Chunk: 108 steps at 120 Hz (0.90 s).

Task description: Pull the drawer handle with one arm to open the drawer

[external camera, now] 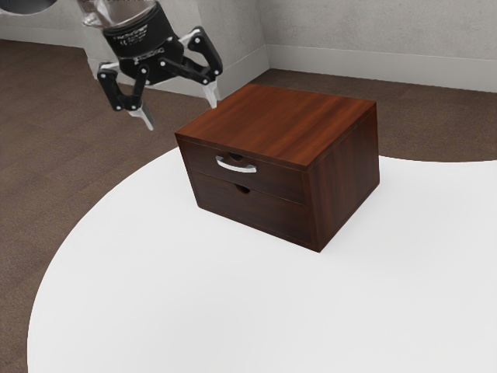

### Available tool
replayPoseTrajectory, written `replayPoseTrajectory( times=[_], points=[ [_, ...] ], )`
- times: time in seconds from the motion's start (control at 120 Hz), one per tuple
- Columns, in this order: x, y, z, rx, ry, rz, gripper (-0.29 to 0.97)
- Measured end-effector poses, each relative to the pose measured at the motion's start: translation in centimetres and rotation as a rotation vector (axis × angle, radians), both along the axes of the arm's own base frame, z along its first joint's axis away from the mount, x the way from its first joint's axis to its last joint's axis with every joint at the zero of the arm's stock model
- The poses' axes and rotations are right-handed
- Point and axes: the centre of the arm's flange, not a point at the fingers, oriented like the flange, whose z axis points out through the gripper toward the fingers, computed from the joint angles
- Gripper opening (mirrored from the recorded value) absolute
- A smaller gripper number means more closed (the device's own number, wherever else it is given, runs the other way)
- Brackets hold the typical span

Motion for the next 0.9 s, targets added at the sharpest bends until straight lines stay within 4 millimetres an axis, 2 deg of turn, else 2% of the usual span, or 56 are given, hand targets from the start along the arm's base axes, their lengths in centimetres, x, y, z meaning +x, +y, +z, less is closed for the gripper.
replayPoseTrajectory(
  times=[0.108, 0.25, 0.4, 0.508, 0.65, 0.9],
  points=[
    [1.0, -0.4, -0.8, -0.037, -0.006, 0.151, 0.68],
    [2.2, 1.7, -1.7, -0.079, -0.026, 0.357, 0.68],
    [4.1, 3.3, -8.9, -0.098, 0.011, 0.534, 0.68],
    [3.4, 3.9, -11.9, -0.137, -0.027, 0.631, 0.68],
    [3.9, 2.5, -14.4, -0.185, -0.085, 0.686, 0.68],
    [3.7, 4.8, -15.7, -0.252, -0.193, 0.816, 0.68]
  ],
)
